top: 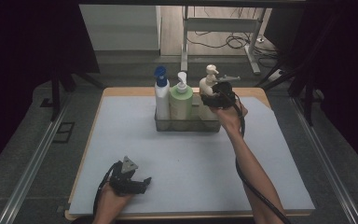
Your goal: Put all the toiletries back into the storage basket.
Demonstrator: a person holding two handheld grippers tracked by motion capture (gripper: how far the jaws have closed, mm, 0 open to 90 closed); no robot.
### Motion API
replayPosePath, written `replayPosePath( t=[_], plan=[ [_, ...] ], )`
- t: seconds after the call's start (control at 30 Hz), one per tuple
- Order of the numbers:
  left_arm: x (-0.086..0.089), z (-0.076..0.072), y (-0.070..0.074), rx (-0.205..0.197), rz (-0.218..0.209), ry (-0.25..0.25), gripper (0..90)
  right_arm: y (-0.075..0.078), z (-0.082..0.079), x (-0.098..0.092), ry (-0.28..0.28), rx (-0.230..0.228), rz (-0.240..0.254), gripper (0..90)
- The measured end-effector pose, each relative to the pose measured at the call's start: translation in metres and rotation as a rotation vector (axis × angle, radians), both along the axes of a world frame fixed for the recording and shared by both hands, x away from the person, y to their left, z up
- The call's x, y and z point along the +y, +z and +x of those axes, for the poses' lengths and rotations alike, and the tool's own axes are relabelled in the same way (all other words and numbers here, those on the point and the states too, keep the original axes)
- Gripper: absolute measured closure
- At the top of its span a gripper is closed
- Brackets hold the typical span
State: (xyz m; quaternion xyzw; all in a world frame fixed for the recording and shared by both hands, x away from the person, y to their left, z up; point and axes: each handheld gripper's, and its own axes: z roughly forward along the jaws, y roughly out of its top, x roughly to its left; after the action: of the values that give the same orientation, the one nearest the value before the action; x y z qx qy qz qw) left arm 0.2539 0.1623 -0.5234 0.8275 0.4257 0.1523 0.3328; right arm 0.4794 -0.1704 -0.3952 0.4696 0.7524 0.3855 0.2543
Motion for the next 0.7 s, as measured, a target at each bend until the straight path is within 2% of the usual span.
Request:
replayPosePath(
  t=[0.43,0.57,0.7],
  plan=[
    [0.0,0.0,0.0,-0.001,-0.002,0.0,12.1,-0.018,-0.005,-0.001,-0.004,0.041,0.011,36.8],
    [0.0,0.0,0.0,-0.001,-0.001,-0.001,12.1,-0.02,-0.006,-0.003,-0.003,0.039,0.018,36.3],
    [0.0,0.0,0.0,-0.001,0.0,-0.001,12.1,-0.02,-0.006,-0.006,0.02,0.043,0.012,35.4]
  ],
)
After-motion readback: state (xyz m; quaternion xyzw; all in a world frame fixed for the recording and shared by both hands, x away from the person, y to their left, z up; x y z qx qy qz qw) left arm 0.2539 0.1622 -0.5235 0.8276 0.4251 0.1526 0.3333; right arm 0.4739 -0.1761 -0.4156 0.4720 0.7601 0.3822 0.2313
